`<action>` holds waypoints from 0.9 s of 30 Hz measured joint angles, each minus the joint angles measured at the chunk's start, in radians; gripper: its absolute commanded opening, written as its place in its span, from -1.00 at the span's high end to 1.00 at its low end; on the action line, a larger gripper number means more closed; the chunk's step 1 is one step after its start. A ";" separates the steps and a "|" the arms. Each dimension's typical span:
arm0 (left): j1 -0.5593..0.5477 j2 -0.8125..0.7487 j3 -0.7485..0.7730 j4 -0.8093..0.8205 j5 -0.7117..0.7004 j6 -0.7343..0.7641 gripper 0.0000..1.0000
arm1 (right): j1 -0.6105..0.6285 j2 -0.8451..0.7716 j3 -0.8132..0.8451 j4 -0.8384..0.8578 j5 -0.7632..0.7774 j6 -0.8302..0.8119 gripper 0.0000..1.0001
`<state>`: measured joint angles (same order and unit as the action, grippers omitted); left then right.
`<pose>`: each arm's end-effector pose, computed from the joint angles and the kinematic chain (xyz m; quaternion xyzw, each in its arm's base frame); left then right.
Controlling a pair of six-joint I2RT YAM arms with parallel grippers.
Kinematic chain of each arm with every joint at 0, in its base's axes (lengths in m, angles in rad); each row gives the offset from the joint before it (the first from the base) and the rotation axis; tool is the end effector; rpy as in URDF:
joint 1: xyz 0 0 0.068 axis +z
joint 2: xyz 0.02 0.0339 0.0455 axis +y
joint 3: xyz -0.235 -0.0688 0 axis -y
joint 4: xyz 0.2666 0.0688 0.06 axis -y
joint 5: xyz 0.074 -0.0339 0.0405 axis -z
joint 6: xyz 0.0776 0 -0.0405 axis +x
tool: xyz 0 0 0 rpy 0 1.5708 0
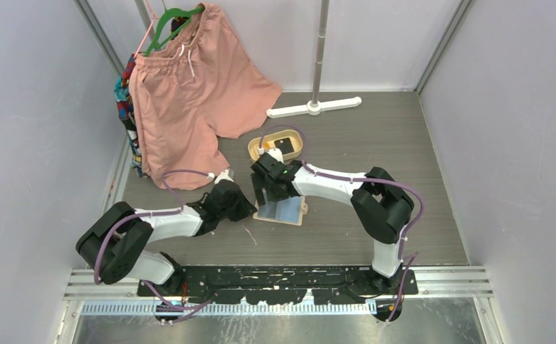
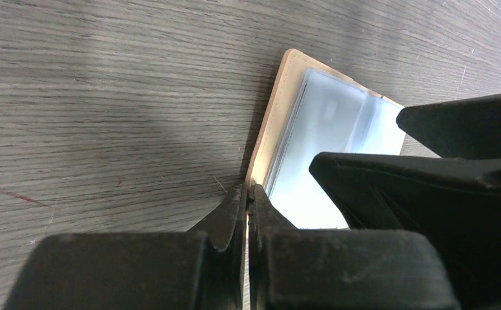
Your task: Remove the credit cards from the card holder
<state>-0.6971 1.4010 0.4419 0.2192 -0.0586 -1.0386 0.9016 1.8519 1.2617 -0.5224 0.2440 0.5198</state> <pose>0.2286 -0.1855 0.0592 -0.1671 0.8992 -0.2905 0.2813 0.2666 0.3069 0.1069 -0.1563 0.9543 0.0572 0.2482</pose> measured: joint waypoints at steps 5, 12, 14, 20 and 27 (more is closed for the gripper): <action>0.001 0.000 0.000 0.000 0.002 0.000 1.00 | 0.005 0.000 0.002 0.040 0.010 0.021 -0.82; 0.002 -0.003 -0.005 0.005 0.000 0.000 1.00 | 0.032 0.048 0.071 0.044 0.031 0.034 -0.82; 0.002 -0.009 -0.009 0.003 -0.002 0.000 1.00 | 0.042 0.062 0.085 0.043 0.039 0.036 -0.82; 0.005 -0.011 -0.012 0.005 -0.001 0.000 1.00 | 0.060 0.079 0.092 0.016 0.071 0.036 -0.82; 0.005 -0.010 -0.013 0.007 -0.001 0.000 1.00 | 0.060 0.079 0.063 0.011 0.103 0.037 -0.82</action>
<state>-0.6922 1.3907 0.4294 0.2260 -0.0593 -1.0389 0.9611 1.9312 1.3247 -0.5117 0.3473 0.5568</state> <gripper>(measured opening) 0.008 0.911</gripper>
